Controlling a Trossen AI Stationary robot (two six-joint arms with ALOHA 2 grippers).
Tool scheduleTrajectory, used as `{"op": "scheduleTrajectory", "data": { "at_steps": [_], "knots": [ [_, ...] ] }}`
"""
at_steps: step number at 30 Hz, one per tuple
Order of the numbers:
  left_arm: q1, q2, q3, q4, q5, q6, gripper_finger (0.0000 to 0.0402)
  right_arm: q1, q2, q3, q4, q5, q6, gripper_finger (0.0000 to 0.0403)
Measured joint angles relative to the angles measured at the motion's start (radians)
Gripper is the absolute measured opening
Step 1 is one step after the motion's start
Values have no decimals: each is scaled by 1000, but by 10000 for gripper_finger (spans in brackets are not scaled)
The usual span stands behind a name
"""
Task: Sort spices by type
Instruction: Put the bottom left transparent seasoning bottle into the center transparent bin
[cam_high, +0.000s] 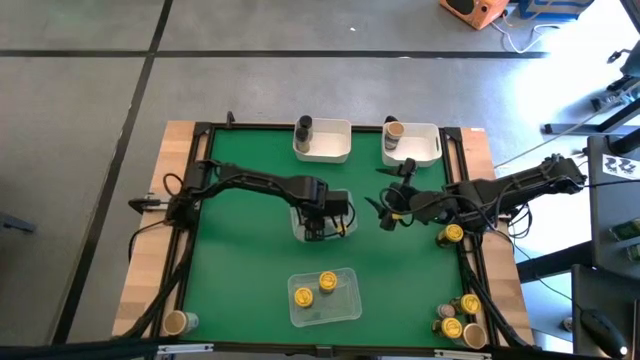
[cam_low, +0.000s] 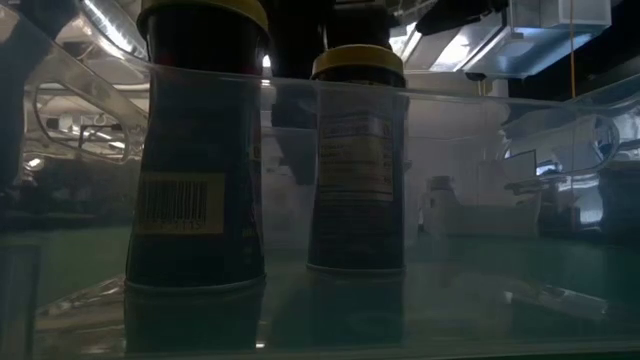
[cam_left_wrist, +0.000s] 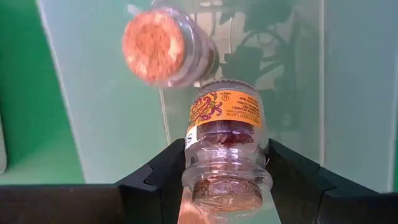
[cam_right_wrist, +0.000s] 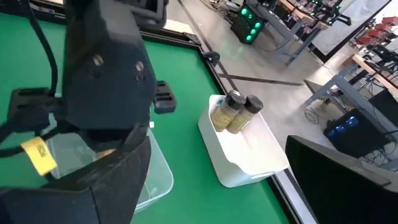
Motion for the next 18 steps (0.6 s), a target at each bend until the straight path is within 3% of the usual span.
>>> {"op": "scheduleTrajectory", "data": {
  "at_steps": [9, 18],
  "knots": [
    [13, 46, 1, 35, 8, 60, 184, 0, 9, 0, 21, 7, 6, 372],
    [11, 49, 51, 12, 12, 17, 276, 0, 9, 0, 25, 7, 4, 372]
  ]
}}
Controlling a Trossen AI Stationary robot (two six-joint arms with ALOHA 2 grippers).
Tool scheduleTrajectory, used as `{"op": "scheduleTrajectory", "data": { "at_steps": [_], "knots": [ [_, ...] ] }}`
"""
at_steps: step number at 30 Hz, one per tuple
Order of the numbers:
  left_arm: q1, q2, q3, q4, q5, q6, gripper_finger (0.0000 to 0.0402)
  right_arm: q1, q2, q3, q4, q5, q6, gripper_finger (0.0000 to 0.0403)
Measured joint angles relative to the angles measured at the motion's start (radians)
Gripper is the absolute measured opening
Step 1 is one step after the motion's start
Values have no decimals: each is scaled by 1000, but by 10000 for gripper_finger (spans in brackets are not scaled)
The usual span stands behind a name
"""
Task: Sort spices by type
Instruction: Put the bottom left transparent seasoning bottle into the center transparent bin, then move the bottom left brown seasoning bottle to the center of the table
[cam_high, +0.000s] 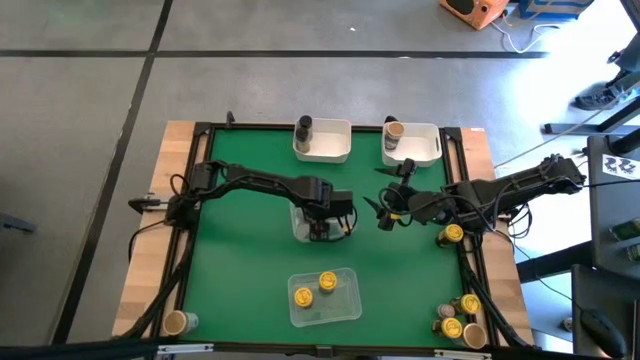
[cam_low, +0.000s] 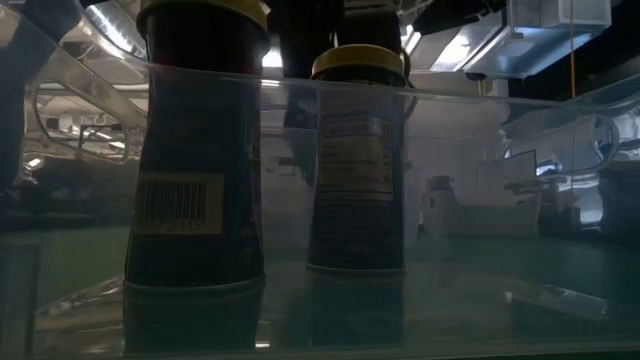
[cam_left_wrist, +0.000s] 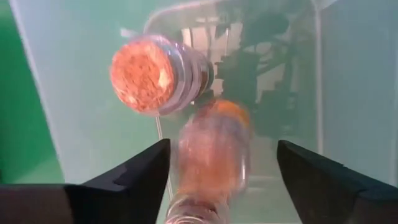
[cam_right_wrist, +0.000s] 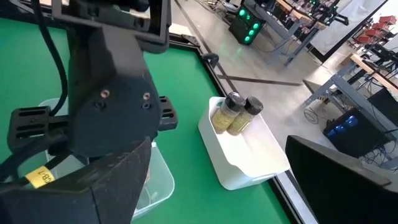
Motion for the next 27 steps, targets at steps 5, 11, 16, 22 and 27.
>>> {"op": "scheduleTrajectory", "data": {
  "at_steps": [5, 11, 16, 22, 27],
  "knots": [
    [-7, 0, 68, -41, 0, -14, 295, 0, 0, 0, -1, 0, 0, 372],
    [-37, -17, 129, -184, -3, -67, 290, 0, 0, 0, -4, 0, 0, 372],
    [-87, -88, 134, -247, -4, -99, 290, 0, 4, -5, 8, -1, -13, 372],
    [-176, -184, 131, -421, -12, -239, 290, 0, 5, -11, 25, -9, -23, 372],
    [-316, -253, 130, -450, -19, -294, 290, 0, 5, -11, 37, -42, -23, 372]
  ]
}}
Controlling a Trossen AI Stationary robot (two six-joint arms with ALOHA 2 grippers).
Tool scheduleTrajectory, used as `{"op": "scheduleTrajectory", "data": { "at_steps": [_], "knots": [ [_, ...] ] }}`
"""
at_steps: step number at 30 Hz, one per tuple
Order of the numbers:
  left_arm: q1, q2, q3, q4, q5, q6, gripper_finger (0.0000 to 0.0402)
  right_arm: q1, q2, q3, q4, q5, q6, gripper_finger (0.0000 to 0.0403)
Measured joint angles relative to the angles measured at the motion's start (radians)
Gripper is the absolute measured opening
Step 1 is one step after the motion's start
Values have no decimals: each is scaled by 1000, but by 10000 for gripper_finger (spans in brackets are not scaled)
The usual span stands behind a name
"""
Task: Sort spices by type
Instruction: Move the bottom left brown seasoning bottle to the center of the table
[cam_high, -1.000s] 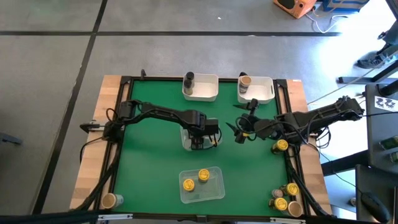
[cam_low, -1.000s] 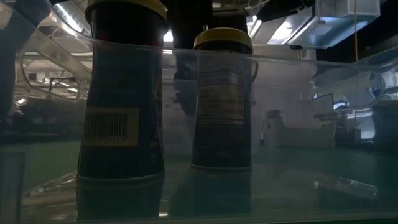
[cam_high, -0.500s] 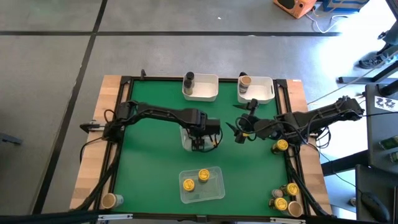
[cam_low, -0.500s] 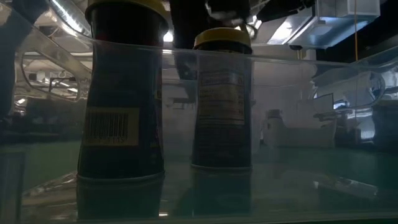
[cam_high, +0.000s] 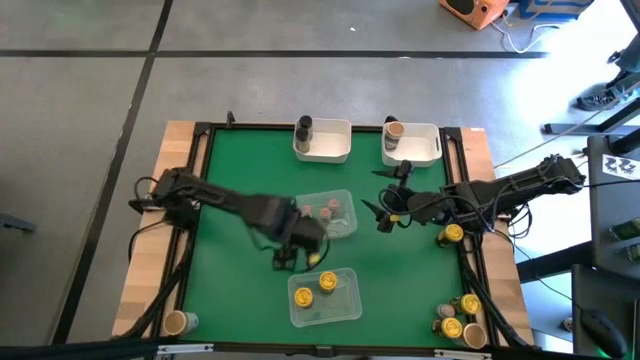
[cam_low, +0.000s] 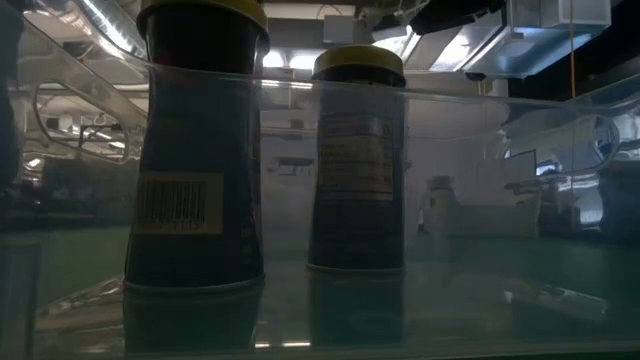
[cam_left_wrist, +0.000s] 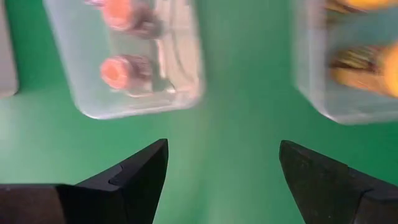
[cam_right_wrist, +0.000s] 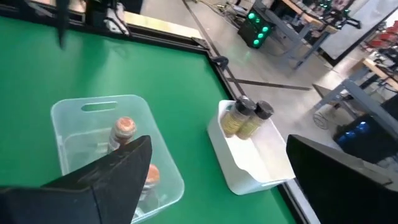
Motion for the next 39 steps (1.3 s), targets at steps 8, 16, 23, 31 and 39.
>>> {"op": "scheduleTrajectory", "data": {
  "at_steps": [8, 16, 23, 31, 39],
  "knots": [
    [-238, -55, -1, -81, -10, -263, 290, 0, 0, 0, 41, -56, 0, 372],
    [-426, -56, -26, -98, -24, -492, 290, 0, 0, 0, 44, -65, 0, 372],
    [-467, -55, -51, 27, -37, -495, 290, 0, 0, 0, 50, -65, 0, 372],
    [-460, -55, -51, 174, -47, -441, 290, 0, 0, 0, 50, -65, 0, 372],
    [-455, -55, -51, 154, -62, -411, 331, 0, 5, 0, 50, -65, -23, 372]
  ]
}}
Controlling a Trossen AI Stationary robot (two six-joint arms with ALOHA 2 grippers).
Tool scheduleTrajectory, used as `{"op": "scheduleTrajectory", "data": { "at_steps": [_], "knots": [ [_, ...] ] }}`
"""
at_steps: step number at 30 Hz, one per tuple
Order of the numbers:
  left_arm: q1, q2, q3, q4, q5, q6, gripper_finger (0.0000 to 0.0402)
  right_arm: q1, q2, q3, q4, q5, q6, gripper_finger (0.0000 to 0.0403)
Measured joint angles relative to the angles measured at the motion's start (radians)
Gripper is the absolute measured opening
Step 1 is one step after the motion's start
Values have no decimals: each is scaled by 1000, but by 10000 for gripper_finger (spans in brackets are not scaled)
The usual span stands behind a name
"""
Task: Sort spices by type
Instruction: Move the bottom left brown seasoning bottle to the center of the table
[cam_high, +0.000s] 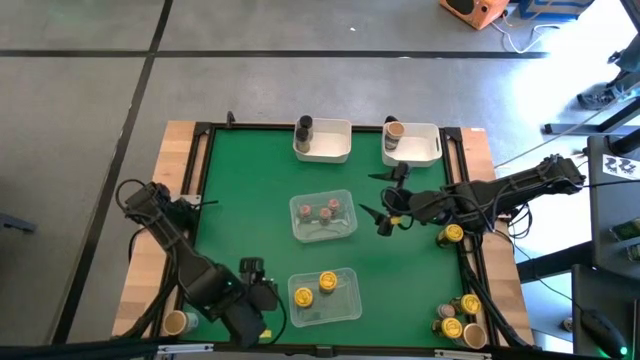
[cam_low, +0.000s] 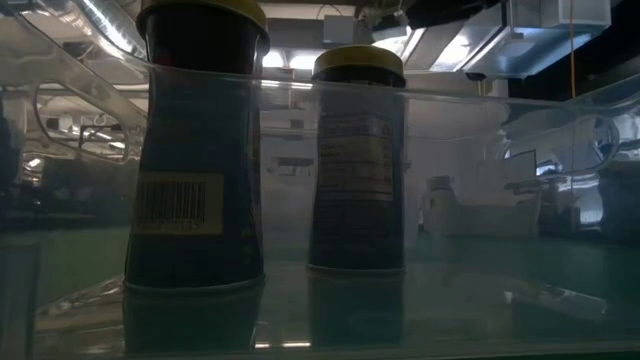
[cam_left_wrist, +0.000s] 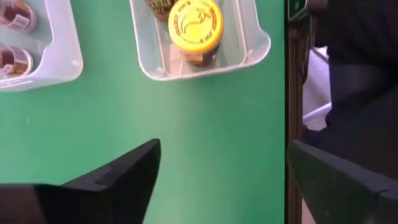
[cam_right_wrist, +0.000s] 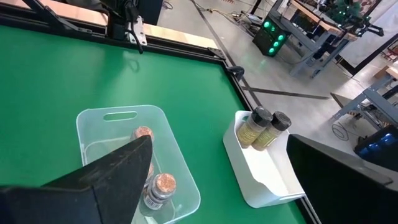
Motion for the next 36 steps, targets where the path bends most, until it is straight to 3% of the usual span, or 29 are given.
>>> {"op": "scheduleTrajectory", "data": {
  "at_steps": [7, 16, 24, 36],
  "knots": [
    [-23, 0, 0, -63, 6, -64, 396, 0, 9, -1, -1, 0, -3, 372],
    [-157, 1, 0, -274, 29, -355, 391, 0, 9, -1, 0, 0, -3, 372],
    [-294, 1, 0, -273, 146, -659, 391, 0, 9, -1, 30, 0, -4, 372],
    [-433, 1, 0, -273, 164, -957, 391, 0, 9, -1, 63, 0, -56, 372]
  ]
}}
